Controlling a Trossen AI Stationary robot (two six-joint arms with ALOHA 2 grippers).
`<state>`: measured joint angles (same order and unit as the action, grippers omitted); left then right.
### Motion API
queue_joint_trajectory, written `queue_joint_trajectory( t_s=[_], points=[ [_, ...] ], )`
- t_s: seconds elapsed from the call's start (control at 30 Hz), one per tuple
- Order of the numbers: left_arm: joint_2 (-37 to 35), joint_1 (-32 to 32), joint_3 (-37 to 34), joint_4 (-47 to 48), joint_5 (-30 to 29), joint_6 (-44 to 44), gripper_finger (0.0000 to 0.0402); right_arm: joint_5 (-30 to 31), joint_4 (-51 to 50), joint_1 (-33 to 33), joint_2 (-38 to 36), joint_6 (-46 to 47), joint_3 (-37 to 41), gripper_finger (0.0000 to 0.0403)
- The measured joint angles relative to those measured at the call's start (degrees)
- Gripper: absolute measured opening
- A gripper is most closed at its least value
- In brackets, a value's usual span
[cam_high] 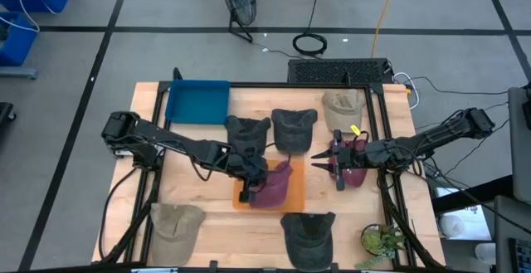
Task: Pick & Place hat
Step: Put the left red cap into the orange bin, then put the red cap into the orange bin
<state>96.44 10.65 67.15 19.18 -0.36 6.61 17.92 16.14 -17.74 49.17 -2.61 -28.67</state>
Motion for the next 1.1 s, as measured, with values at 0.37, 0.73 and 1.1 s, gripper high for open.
queue_joint_trajectory(
  t_s=[0.37,0.73,1.1],
  points=[
    [0.0,-0.1,0.0,-1.4,-3.2,-4.4,0.0011,0.0,-0.2,0.0,0.0,0.0,0.0,0.0075],
    [0.0,-0.1,0.0,-1.3,-4.2,-5.4,0.0033,0.0,-0.2,0.0,0.0,0.1,0.0,0.0075],
    [-0.1,0.0,0.0,-1.4,-4.2,-4.8,0.0105,0.0,-0.2,0.0,0.0,0.1,0.0,0.0075]
  ],
)
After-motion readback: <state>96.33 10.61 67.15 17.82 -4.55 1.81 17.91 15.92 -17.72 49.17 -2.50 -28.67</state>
